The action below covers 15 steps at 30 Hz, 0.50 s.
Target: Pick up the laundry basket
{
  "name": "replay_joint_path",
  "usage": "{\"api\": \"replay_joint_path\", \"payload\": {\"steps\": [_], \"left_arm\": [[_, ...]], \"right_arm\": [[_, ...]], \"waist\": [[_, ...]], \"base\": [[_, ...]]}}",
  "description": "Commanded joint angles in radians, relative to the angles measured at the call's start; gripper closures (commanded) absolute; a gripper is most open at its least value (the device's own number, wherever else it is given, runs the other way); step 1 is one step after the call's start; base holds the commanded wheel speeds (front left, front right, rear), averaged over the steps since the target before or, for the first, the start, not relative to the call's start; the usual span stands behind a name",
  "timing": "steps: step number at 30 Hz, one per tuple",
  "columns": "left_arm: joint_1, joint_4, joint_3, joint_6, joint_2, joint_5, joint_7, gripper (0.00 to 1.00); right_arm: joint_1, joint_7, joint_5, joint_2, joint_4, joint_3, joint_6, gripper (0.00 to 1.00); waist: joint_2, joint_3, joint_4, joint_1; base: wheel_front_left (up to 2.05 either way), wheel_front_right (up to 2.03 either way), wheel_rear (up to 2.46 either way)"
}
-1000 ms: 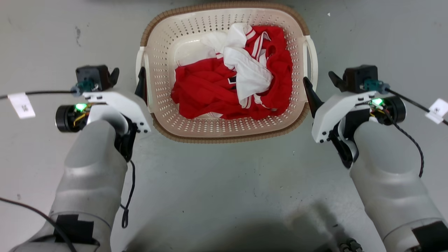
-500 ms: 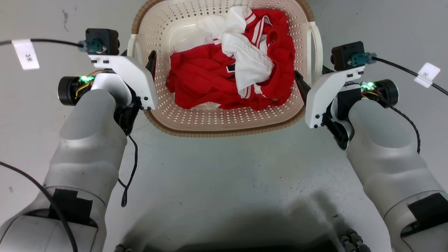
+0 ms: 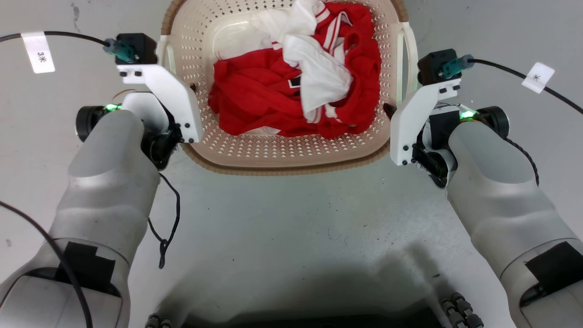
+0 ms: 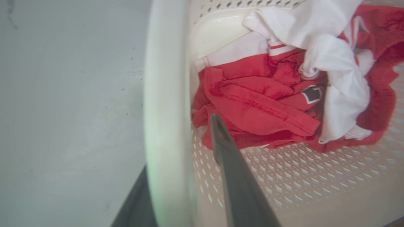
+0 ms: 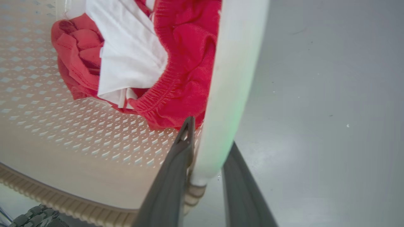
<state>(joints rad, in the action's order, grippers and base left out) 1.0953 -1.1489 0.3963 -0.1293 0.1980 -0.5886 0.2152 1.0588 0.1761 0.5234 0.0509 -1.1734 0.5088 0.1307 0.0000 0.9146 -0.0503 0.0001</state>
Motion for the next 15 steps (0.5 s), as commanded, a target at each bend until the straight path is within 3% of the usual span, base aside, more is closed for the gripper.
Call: {"api": "replay_joint_path", "payload": {"steps": [1, 15], "left_arm": [[0.007, 0.007, 0.012, -0.003, 0.003, -0.014, 0.005, 1.0], [-0.014, 0.001, 0.123, -0.003, -0.015, -0.097, 0.038, 1.0]], "right_arm": [[0.019, 0.008, 0.017, -0.003, 0.0, 0.016, 0.001, 1.0], [-0.015, 0.027, 0.134, 0.006, 0.007, 0.123, 0.006, 1.0]], "waist": [[0.0, 0.001, 0.001, -0.0001], [0.0, -0.062, 0.003, -0.0001]], "base": [[0.0, 0.0, 0.0], [0.0, 0.0, 0.0]]}}
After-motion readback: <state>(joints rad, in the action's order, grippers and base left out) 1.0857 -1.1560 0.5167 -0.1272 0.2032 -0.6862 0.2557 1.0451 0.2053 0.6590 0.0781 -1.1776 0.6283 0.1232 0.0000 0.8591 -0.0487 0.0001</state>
